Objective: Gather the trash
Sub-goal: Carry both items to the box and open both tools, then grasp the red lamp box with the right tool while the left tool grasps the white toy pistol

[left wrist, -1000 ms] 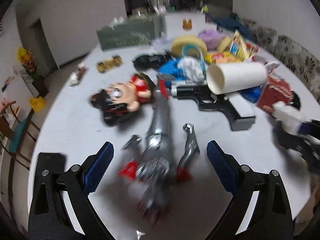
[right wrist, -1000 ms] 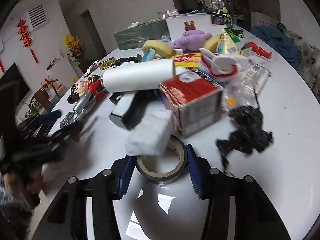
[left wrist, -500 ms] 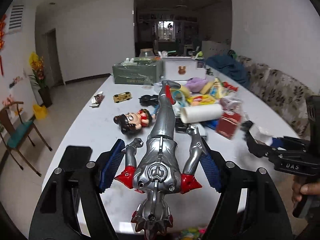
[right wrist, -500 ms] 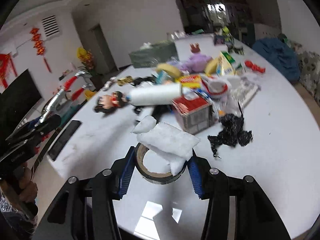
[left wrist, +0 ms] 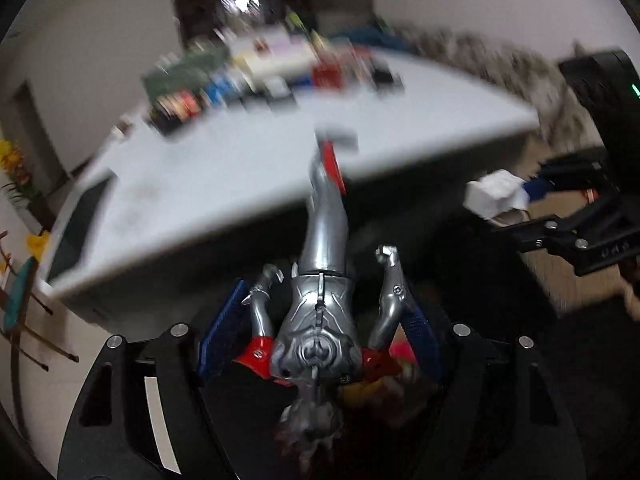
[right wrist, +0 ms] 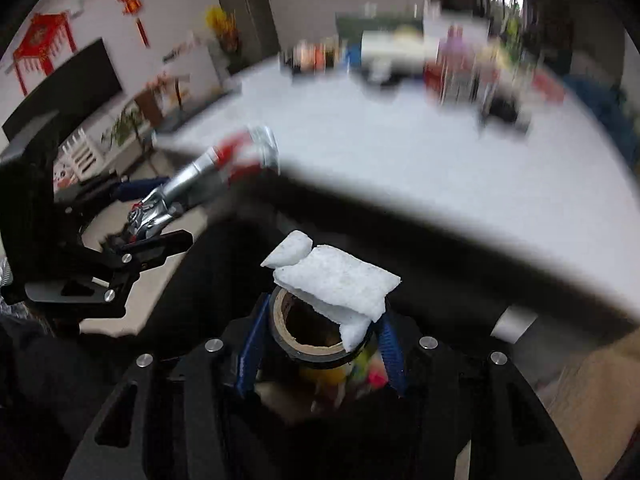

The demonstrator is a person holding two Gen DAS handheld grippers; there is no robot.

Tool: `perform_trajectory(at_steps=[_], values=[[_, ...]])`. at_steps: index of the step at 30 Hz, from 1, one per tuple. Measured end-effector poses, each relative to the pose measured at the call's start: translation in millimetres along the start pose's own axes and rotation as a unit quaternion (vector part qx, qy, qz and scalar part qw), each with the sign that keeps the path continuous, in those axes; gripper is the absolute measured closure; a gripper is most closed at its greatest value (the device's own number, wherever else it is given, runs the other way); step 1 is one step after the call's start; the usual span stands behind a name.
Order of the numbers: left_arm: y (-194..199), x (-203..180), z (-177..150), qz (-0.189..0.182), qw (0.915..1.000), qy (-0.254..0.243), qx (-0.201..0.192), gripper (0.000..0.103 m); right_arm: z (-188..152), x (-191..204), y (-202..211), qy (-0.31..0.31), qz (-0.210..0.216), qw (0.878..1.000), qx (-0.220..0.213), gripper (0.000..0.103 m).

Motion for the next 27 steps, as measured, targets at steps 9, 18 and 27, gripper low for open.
perform_trajectory(at_steps=[9,18,27], values=[[-60,9,-40,-0.014,0.9956,0.005,0.092,0.016,-16,-15,-51,-0.002,0.011,0.997,0.074,0.036],[10,43,50,-0.018,0.9978,0.05,-0.04,0.016,121,-62,91,-0.019,-0.063,0.981,-0.183,0.025],[11,75,137,-0.019,0.9887,0.116,-0.092,0.013,260,-145,32,0.001,-0.145,0.981,-0.128,0.024]])
Point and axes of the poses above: each gripper's, at about its wrist camera, not at the fingertips, and y roughly against the way its jaws point, x to its left, z to its top, the point moved 9 cm from there along -y, roughly the way its jaws point, and after that the axes turned 11 degrees about x, right-handed, at the moved point
